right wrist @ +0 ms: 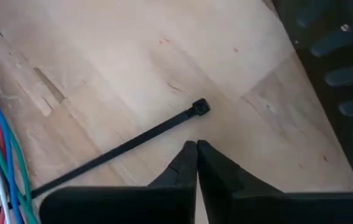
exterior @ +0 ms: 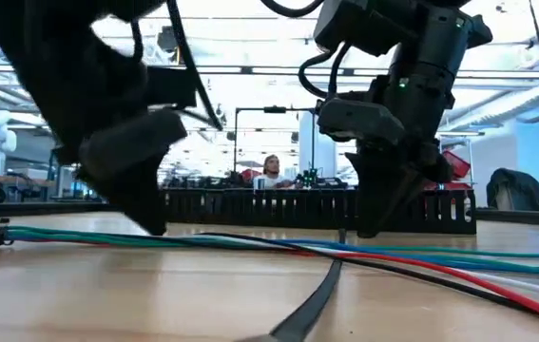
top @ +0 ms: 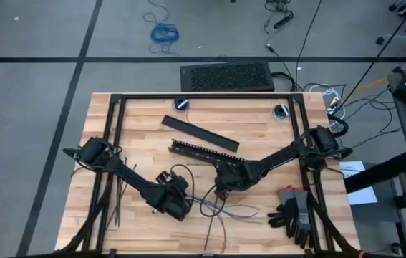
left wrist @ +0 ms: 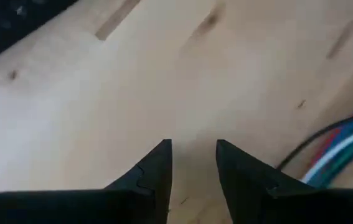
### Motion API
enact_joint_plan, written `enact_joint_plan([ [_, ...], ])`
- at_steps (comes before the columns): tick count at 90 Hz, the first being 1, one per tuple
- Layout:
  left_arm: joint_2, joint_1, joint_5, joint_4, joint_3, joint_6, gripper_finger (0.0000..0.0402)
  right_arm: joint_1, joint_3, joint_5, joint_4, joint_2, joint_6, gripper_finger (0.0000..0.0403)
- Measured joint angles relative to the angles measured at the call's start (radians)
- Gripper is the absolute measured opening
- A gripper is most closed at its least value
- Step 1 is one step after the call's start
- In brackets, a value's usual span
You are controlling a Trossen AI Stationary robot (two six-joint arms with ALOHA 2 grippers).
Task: Ziptie cables
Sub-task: Wrap the cable wires with the black zip tie
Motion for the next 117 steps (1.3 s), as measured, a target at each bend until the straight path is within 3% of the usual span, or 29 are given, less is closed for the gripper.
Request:
enact_joint_plan([
  [15, 0.0, -0.019, -0.01, 0.138, -0.01, 0.094, 0.0122, 0.025, -0.001, 0.041, 0.027, -0.008, -0.076, 0.0019],
  [28, 0.0, -0.024, -0.024, 0.307, -0.01, 0.277, 0.0122, 0.04, -0.001, 0.064, 0.033, -0.009, -0.07, 0.0046],
  [39, 0.0, 0.0, -0.027, 0.38, -0.008, 0.333, 0.0122, 0.042, -0.001, 0.075, 0.057, -0.004, -0.069, 0.0055],
  [54, 0.0, 0.046, -0.027, 0.395, -0.008, 0.333, 0.0122, 0.039, -0.001, 0.084, 0.147, 0.005, -0.092, 0.0051],
  [75, 0.0, 0.064, -0.007, 0.385, -0.008, 0.333, 0.0122, 0.008, 0.001, -0.023, 0.156, 0.003, -0.1, 0.006],
  [101, 0.0, 0.047, 0.023, 0.273, -0.048, 0.221, 0.0122, -0.009, 0.002, -0.07, 0.162, 0.0, -0.097, 0.0101],
  [117, -0.002, 0.037, 0.002, 0.366, -0.104, 0.202, 0.0122, -0.024, 0.002, -0.108, 0.192, -0.001, -0.076, 0.0144],
])
